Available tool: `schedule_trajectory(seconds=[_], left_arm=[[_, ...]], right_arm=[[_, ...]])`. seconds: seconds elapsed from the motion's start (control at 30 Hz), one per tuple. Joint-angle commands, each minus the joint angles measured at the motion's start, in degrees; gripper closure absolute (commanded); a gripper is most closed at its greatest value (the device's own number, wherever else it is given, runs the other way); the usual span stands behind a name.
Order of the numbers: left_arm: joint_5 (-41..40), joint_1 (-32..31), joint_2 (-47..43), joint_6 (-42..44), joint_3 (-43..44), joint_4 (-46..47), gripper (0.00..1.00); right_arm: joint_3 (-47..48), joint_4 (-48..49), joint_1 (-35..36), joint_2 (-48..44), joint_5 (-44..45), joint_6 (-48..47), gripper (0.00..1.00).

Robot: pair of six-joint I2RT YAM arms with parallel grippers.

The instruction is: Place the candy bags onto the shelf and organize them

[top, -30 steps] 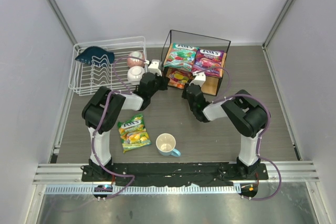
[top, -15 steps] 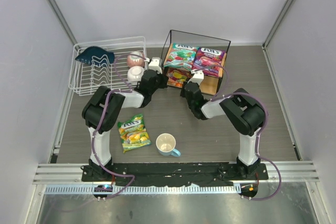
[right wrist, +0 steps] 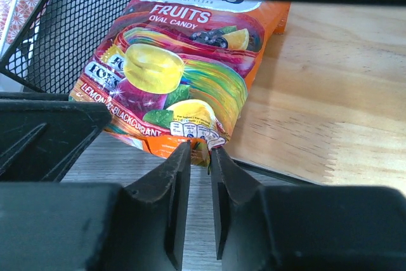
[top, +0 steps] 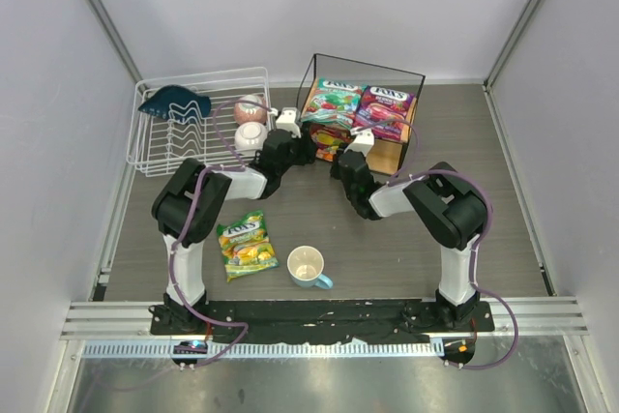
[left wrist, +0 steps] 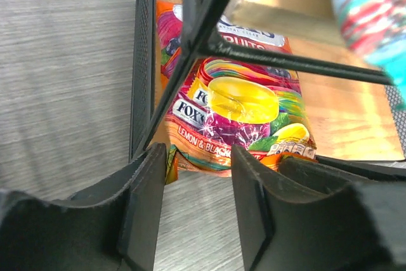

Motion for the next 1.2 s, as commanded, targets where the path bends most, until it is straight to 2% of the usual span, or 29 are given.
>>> schedule_trajectory(seconds=[0.0,0.03,0.17,0.87,1.03,1.17], left_arm=[[-1.1,0.1,-1.0,-0.3,-0.8,2.2,0.49],[-1.0,0.1,-1.1,-0.3,-1.0,2.4,0.48],[-0.4,0.2,-1.7,-0.8,-1.9,3.1,0.46],[4.8,0.0,-7.6,-5.5,-8.9,6.2,0.39],[4.5,0.1,-12.9,-7.1,-12.0,4.1,0.38],[4.2,0.1,-18.5,-8.9,-14.5,-0.7,0.4]], right_arm=[[0.8,0.1,0.1,0.0,-1.1,1.5,0.73],[0.6,0.1,0.0,-0.1,-1.1,1.4,0.68],[-0.9,1.4,0.1,-1.0,-1.2,1.3,0.62],[-11.1,3.7,0.0,-11.4,-2.9,1.2,0.54],[-14.6,2.6,0.1,-16.9,-4.6,1.6,0.53],[-16.0,-2.1,0.2,-22.0,-8.7,0.7,0.53]])
